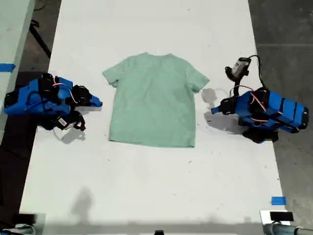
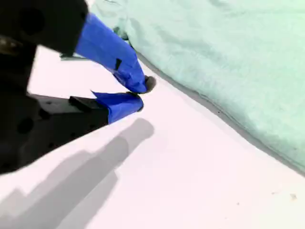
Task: Fold t-shirt
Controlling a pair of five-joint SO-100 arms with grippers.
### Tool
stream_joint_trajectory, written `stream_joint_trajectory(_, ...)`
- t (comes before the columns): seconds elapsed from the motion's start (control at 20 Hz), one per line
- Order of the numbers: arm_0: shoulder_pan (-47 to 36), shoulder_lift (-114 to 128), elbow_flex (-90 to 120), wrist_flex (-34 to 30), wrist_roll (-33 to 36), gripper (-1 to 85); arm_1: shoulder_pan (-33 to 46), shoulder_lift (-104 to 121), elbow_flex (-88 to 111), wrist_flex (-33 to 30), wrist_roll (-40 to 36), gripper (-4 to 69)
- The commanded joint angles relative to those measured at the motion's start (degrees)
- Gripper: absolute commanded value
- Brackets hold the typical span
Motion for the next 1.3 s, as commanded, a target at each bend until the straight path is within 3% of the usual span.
stream_joint_trajectory(0.0,9.14,0.18,-0.44,0.44,-1.05,0.1,-2.90,0.35,-0.18,-1.58,37.88,-1.2)
stream_joint_trajectory(0.45,8.79,0.18,-0.44,0.44,-1.49,1.0,-2.90,0.35,-0.18,-1.58,37.71,-1.2)
stream_joint_trajectory(0.55,8.35,0.18,-0.44,0.62,-2.90,4.0,-2.99,0.35,-0.18,-1.58,39.11,-1.2)
stream_joint_trajectory(0.85,7.73,0.18,-2.72,0.97,-8.00,0.0,-4.75,0.35,-3.78,1.41,41.66,-1.1)
stream_joint_trajectory(1.1,4.31,-6.59,-14.68,4.48,-7.21,0.0,-1.14,-9.84,-17.40,3.78,35.33,-1.1)
stream_joint_trajectory(1.25,0.62,-22.85,-27.07,3.87,-3.52,0.0,4.04,-21.88,-27.42,2.99,28.65,-1.1)
